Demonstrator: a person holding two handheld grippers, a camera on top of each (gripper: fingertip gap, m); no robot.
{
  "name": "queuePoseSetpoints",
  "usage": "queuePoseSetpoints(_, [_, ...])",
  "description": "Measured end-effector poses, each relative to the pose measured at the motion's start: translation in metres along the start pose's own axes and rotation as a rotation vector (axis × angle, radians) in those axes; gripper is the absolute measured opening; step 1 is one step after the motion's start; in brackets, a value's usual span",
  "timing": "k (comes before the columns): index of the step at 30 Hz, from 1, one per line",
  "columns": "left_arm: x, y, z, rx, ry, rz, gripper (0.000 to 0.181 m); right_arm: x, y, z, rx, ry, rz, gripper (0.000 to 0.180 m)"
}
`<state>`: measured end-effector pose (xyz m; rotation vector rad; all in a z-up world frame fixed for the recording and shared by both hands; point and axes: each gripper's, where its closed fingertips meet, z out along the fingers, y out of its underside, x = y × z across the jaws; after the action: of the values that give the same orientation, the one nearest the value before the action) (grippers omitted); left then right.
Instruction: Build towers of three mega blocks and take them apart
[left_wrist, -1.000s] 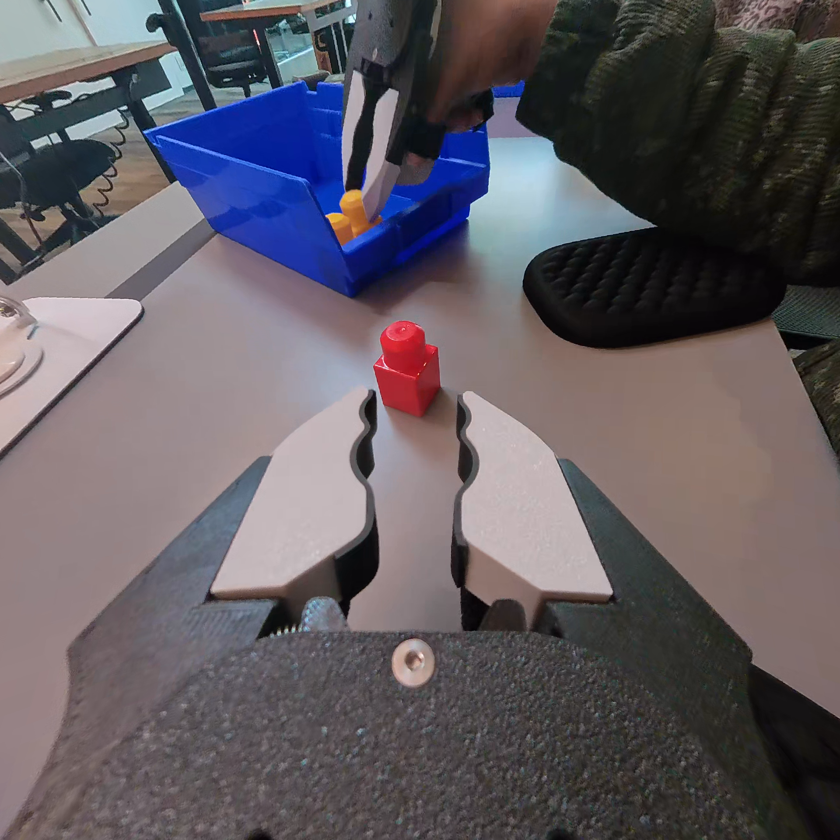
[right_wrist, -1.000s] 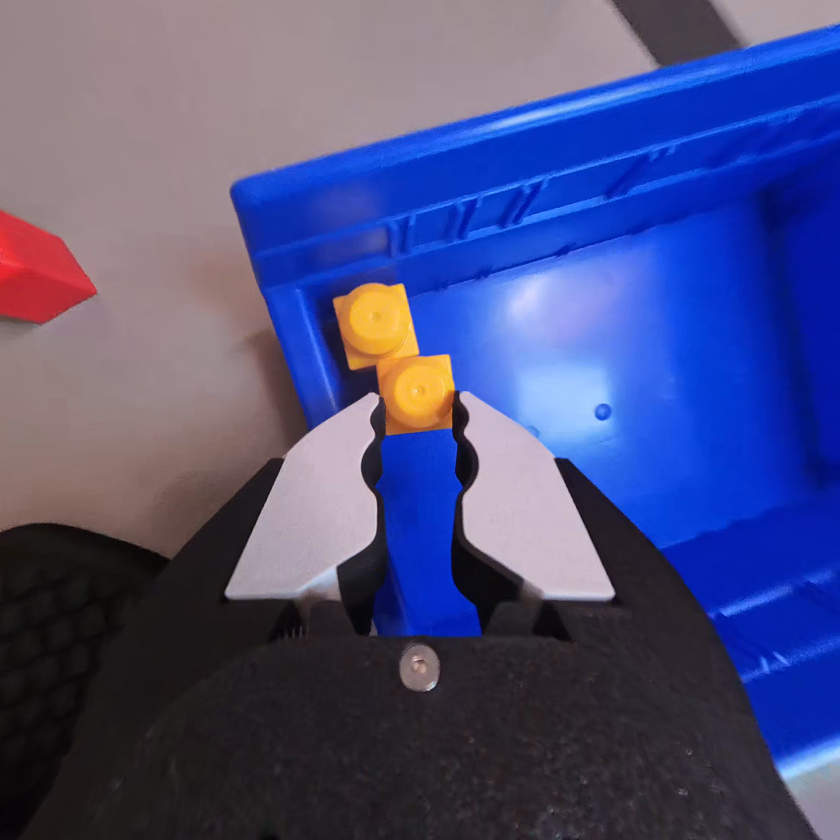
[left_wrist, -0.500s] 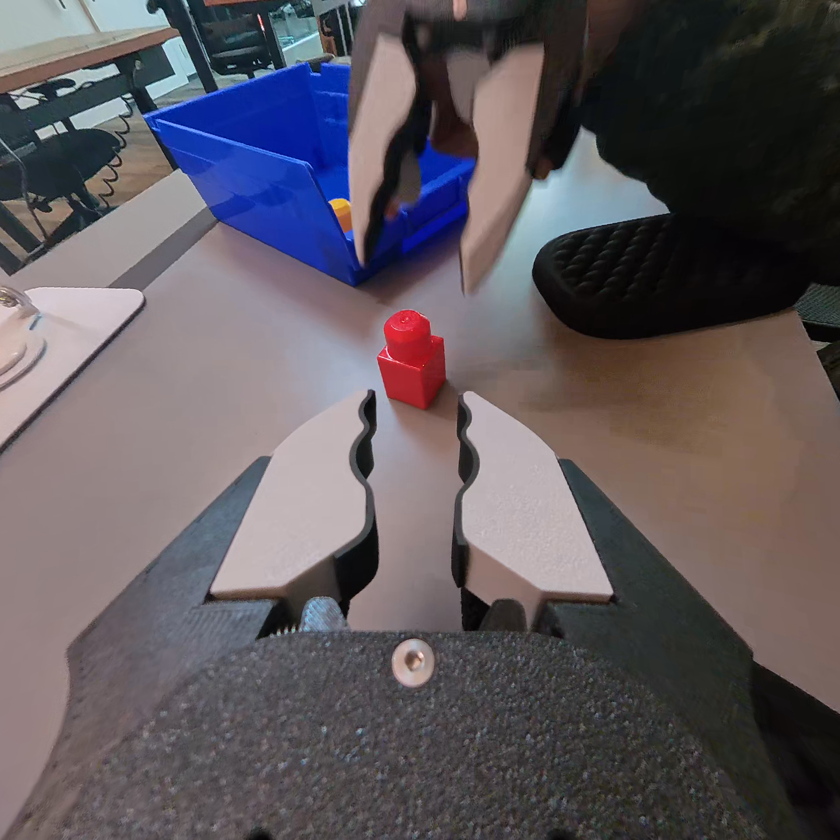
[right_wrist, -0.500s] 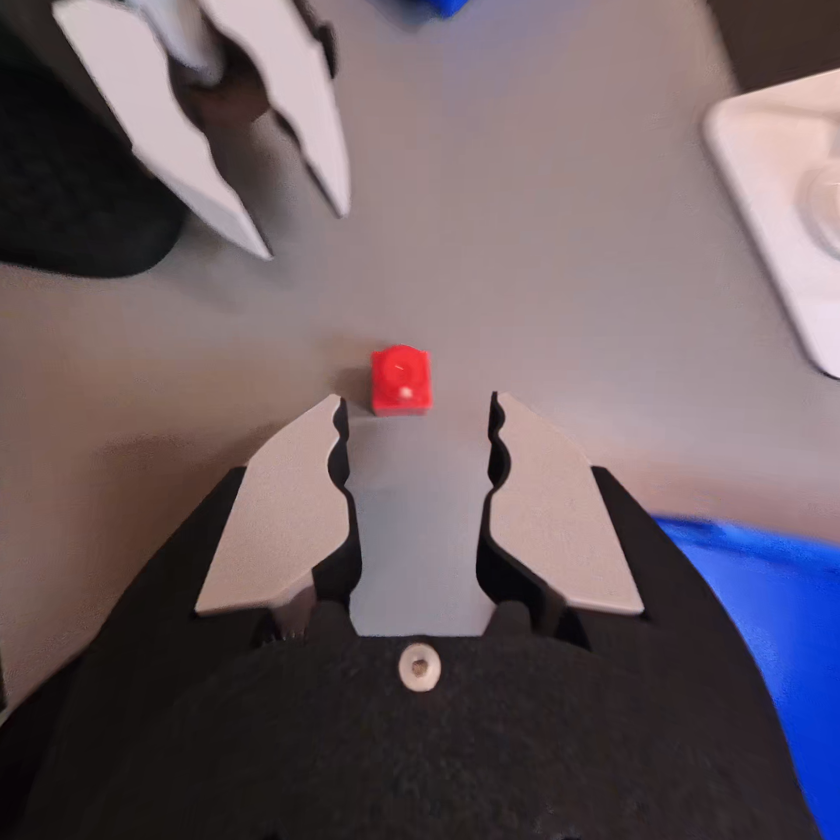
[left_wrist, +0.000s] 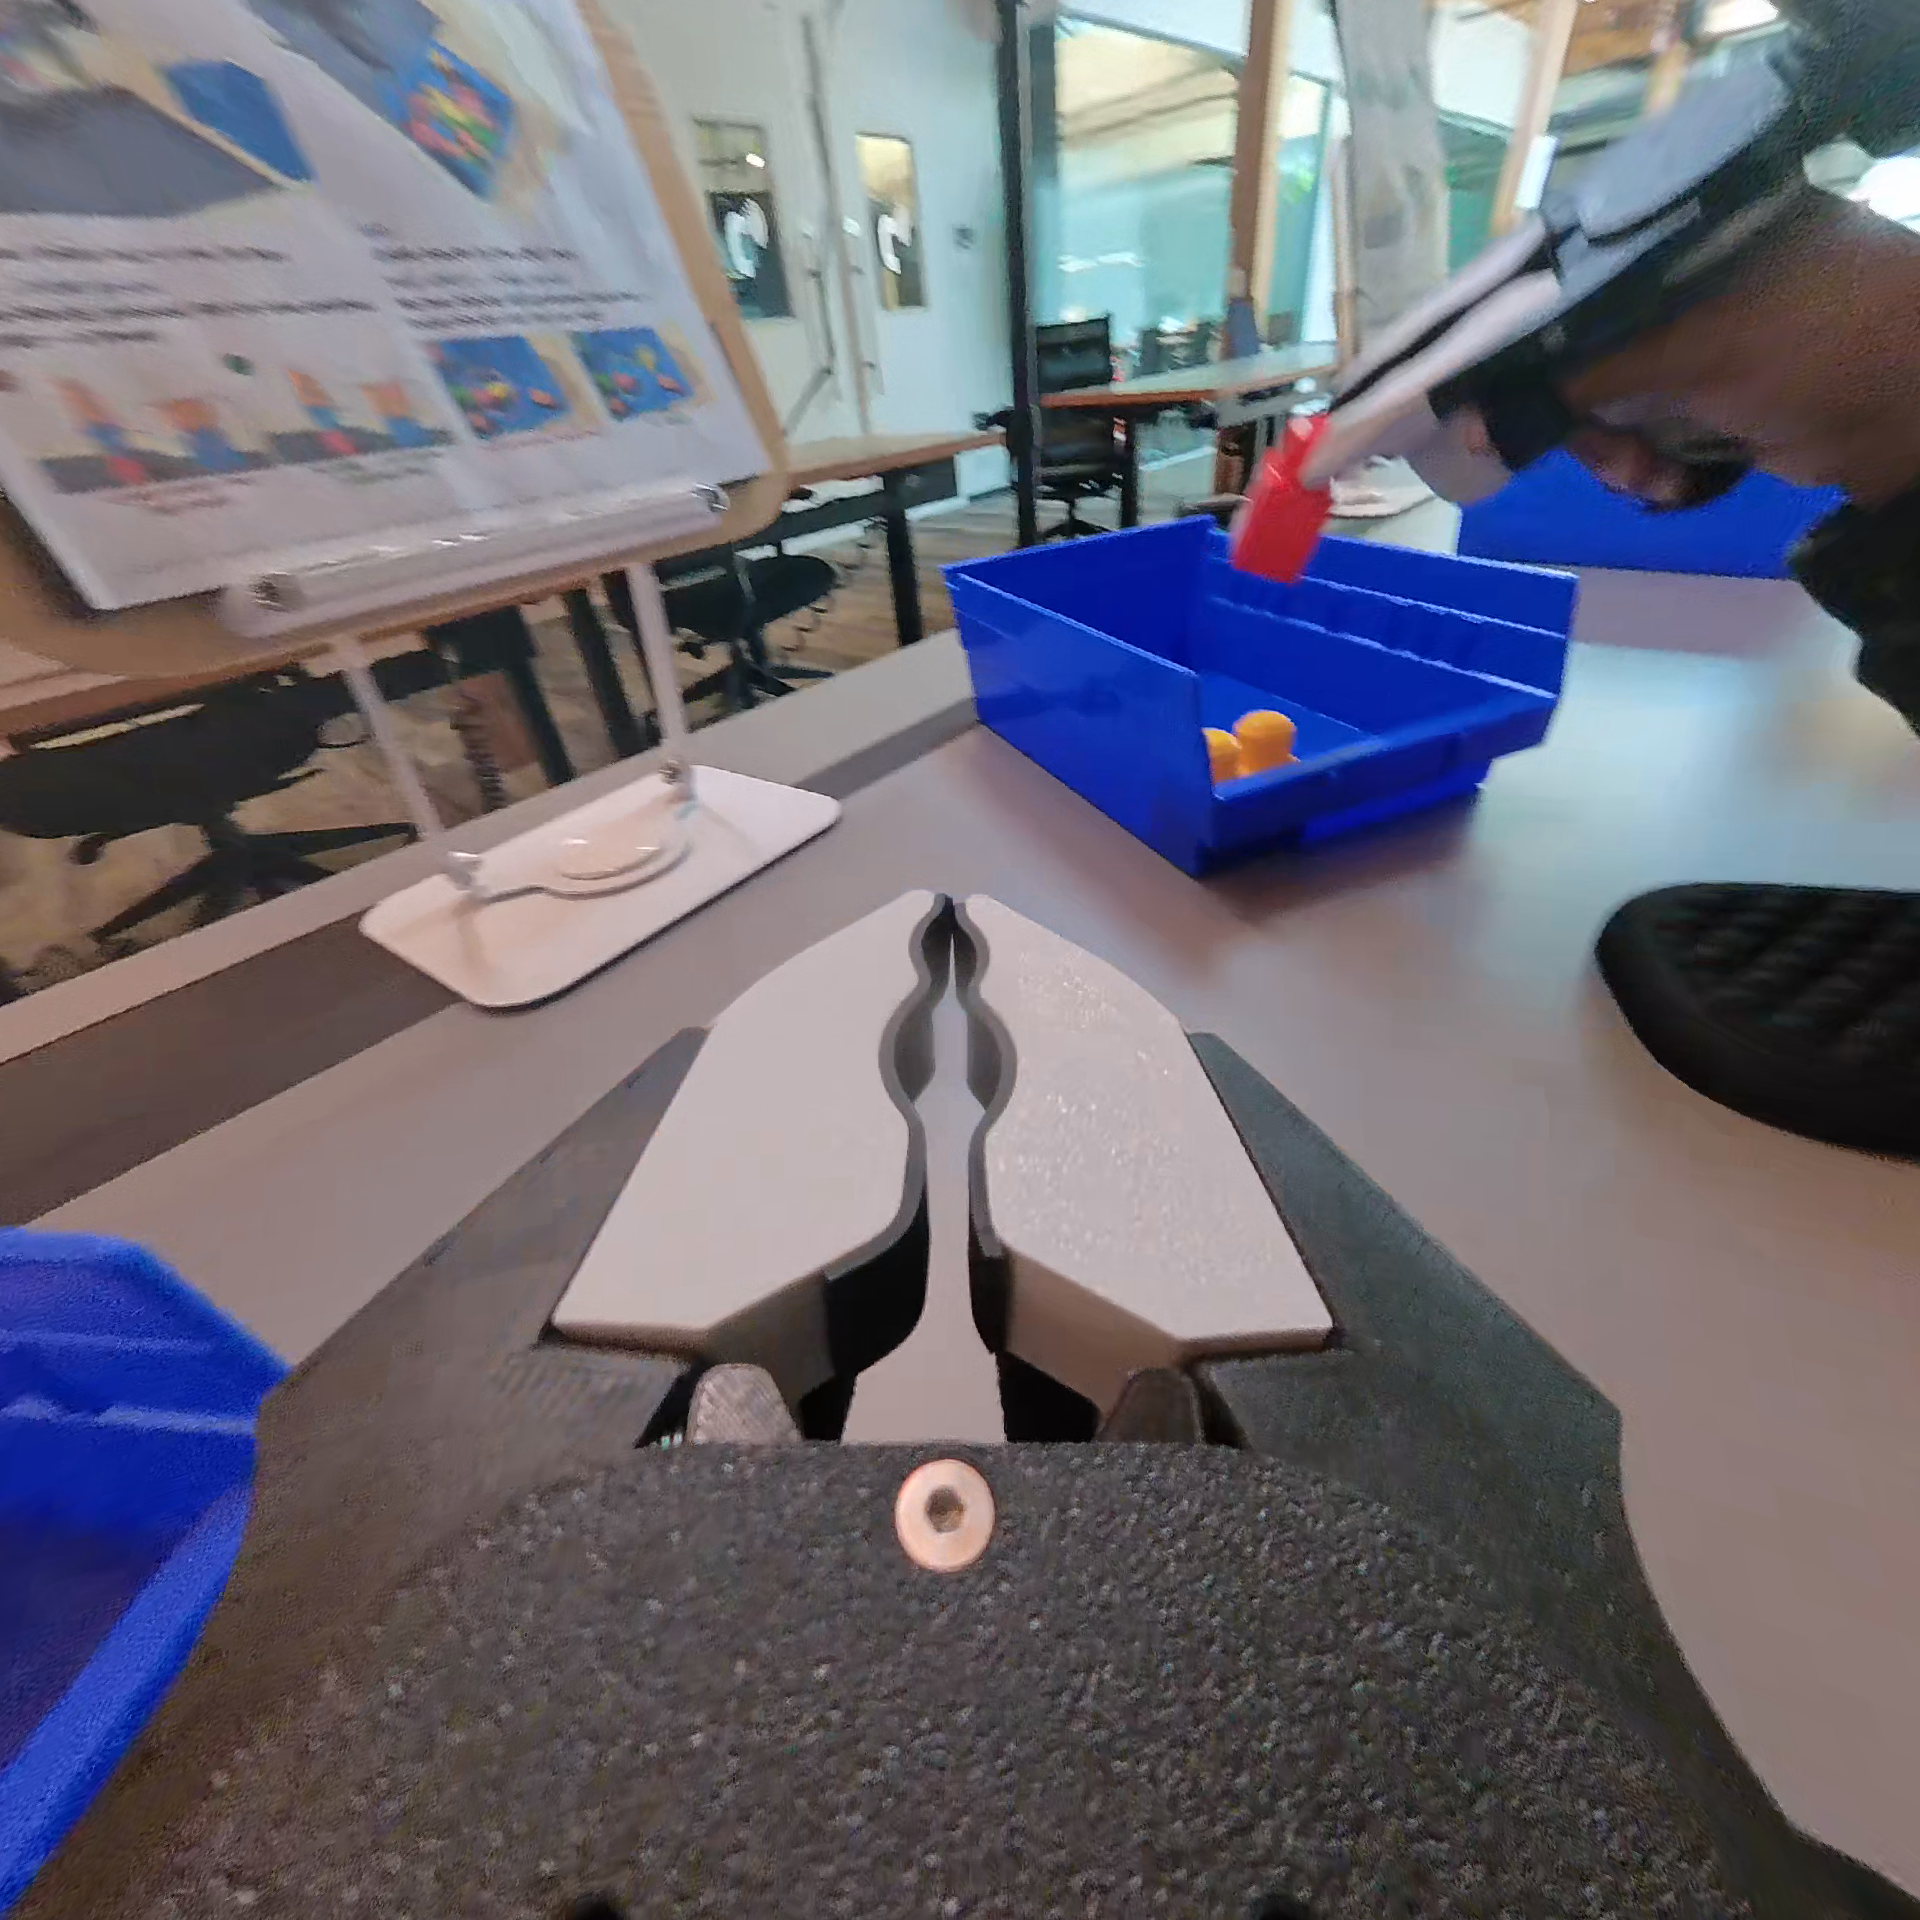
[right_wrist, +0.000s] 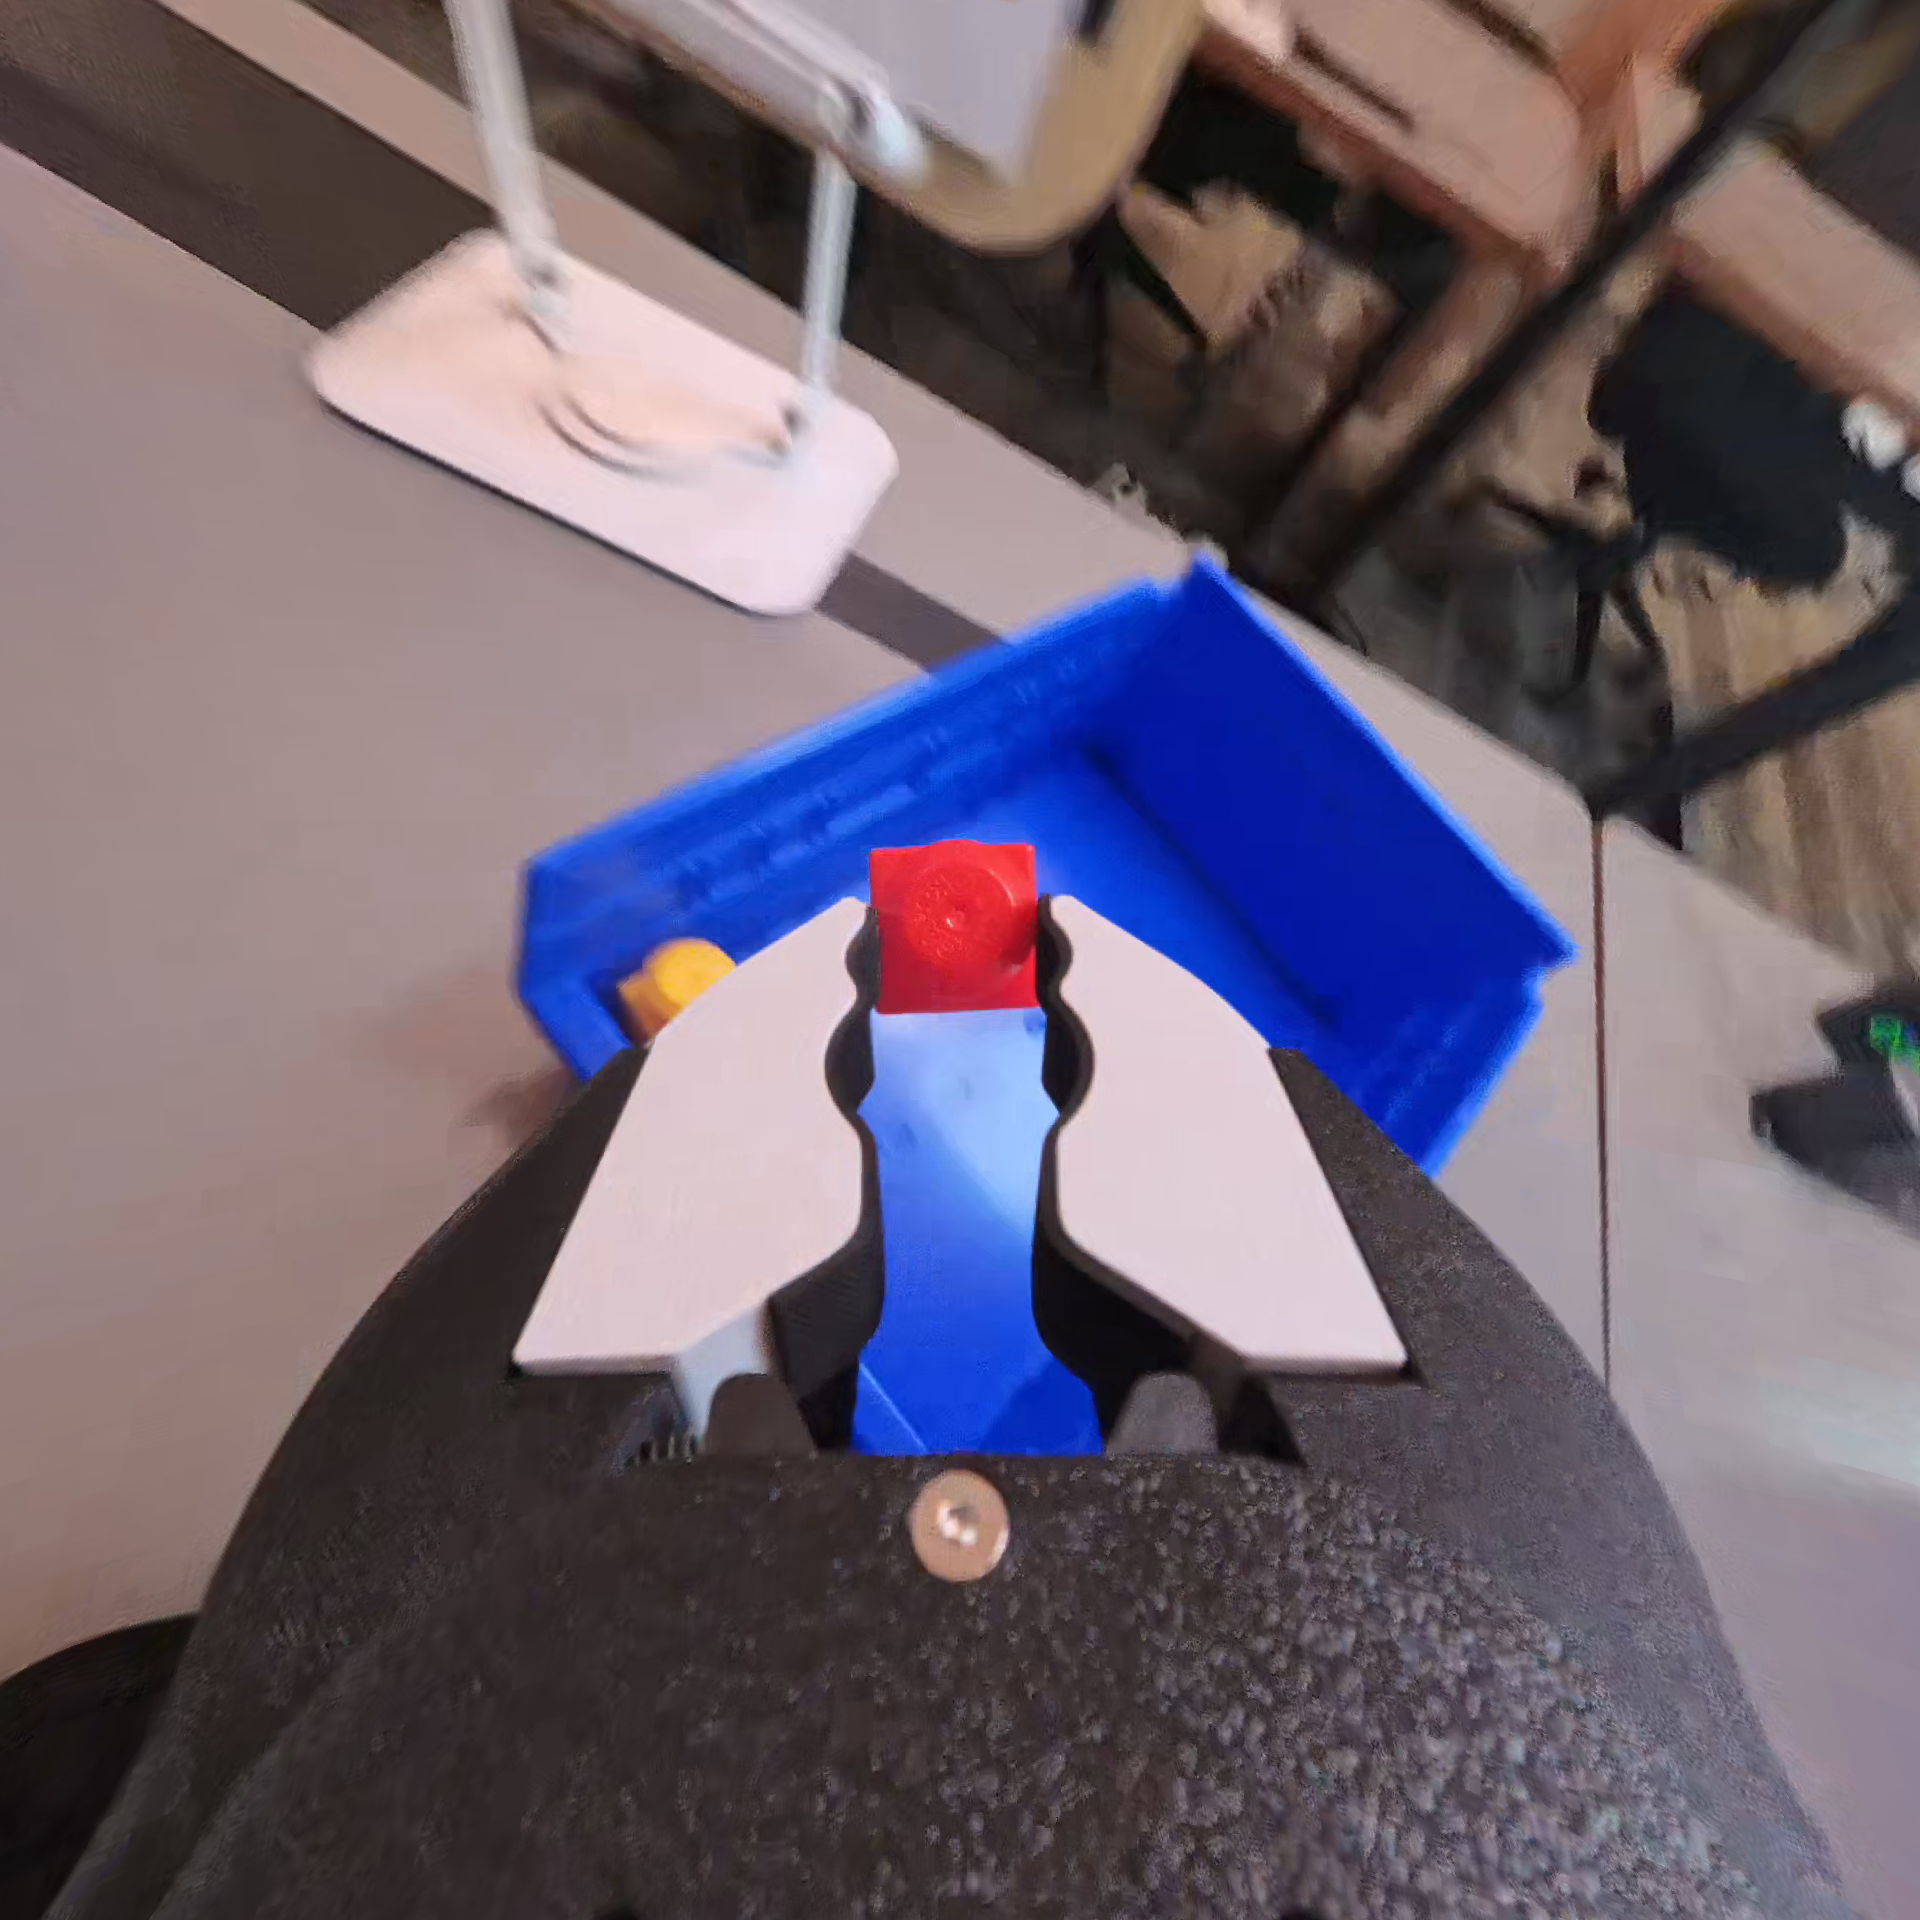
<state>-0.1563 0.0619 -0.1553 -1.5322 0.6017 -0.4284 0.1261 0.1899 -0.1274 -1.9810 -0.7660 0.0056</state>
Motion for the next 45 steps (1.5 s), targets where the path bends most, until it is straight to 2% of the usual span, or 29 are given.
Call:
queuePoseSetpoints(5, [-0.024,-0.003,-0.006,0.017,-0.136,-0.004,0.000,-0.002,0.063,0.026,-0.261,-0.065,0.088,0.029])
queuePoseSetpoints(12, [-0.055,-0.016,-0.021,0.020,-0.281,0.062,0.000,-0.032,0.102,0.045,-0.416,-0.251,0.108,0.029])
queuePoseSetpoints(18, [-0.141,-0.033,-0.069,-0.025,-0.526,0.011,0.007,-0.037,0.117,0.050,-0.473,-0.302,0.098,0.029])
queuePoseSetpoints(21, [-0.190,-0.020,-0.098,-0.122,-0.639,-0.067,0.019,-0.036,0.114,0.051,-0.459,-0.279,0.083,0.030])
queuePoseSetpoints(23, [-0.212,-0.009,-0.111,-0.196,-0.666,-0.122,0.026,-0.034,0.111,0.049,-0.448,-0.269,0.086,0.038])
queuePoseSetpoints(26, [-0.237,0.001,-0.123,-0.371,-0.695,-0.075,0.029,-0.025,0.102,0.042,-0.405,-0.229,0.083,0.049])
queuePoseSetpoints(28, [-0.253,0.012,-0.124,-0.565,-0.673,0.043,0.031,-0.018,0.088,0.036,-0.334,-0.191,0.084,0.053])
queuePoseSetpoints(31, [-0.276,0.044,-0.120,-0.880,-0.546,0.275,0.035,-0.013,0.064,0.026,-0.207,-0.153,0.079,0.054])
queuePoseSetpoints(36, [-0.308,0.103,-0.131,-1.289,-0.389,0.565,0.057,-0.012,0.039,0.017,-0.050,-0.119,0.040,0.055])
queuePoseSetpoints(38, [-0.321,0.118,-0.130,-1.343,-0.376,0.618,0.056,-0.014,0.037,0.018,-0.036,-0.123,0.034,0.055])
queuePoseSetpoints(40, [-0.330,0.122,-0.120,-1.291,-0.389,0.637,0.041,-0.017,0.036,0.019,-0.031,-0.122,0.024,0.055])
queuePoseSetpoints(45, [-0.343,0.126,-0.119,-1.325,-0.402,0.631,0.038,-0.027,0.032,0.021,-0.019,-0.127,-0.023,0.053])
